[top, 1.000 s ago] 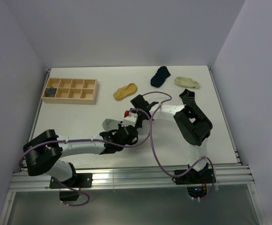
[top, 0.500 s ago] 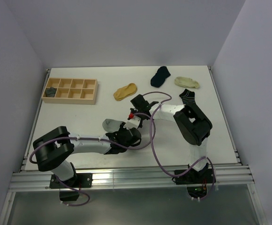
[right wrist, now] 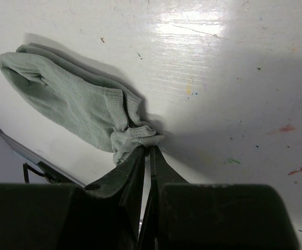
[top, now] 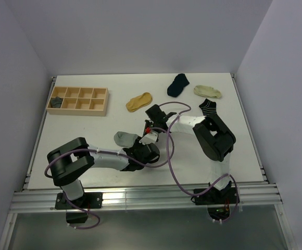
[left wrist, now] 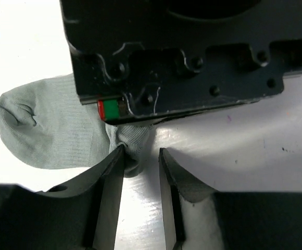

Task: Roll the socks
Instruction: Roll the sock at the center of the board.

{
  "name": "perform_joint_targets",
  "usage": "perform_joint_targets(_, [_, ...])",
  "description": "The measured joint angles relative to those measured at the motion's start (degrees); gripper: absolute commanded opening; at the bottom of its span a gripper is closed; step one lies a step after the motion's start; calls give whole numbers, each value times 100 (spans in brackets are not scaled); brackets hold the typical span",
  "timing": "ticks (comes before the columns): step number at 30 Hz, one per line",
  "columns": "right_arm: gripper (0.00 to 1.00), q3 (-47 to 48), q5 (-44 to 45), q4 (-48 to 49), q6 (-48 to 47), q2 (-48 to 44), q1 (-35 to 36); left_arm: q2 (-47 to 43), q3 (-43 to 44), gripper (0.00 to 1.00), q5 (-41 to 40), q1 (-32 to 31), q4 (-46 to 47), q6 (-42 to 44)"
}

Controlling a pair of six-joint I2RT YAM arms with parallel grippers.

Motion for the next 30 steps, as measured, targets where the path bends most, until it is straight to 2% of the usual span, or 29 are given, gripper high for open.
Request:
perform_joint_targets(2, [15, 0, -15, 4, 2, 0, -15, 42, 24, 37, -37, 24, 33, -2])
perform_joint_targets(9, [15, -35, -72, 68, 0, 0, -50, 192, 87, 2, -79, 166, 90, -57])
perform_joint_targets(10, [15, -42, -76, 76, 0, 0, -59, 201, 98, 0, -72, 188, 96, -70])
perform_joint_targets(14, [17, -133, -85, 170, -37, -76, -98, 197, 122, 0, 33, 273, 103, -105])
perform_joint_targets(19, [22, -393, -55, 223, -109, -494, -212, -26, 122, 0, 695, 485, 11, -216])
perform_joint_targets(24, [34, -608, 68, 356, -188, -1043, -387, -413, 127, 0, 2240, 835, -4, -595])
perform_joint_targets(30, [34, -695, 181, 518, -280, -1344, -505, -682, -9, 0, 3875, 1655, 264, -1217])
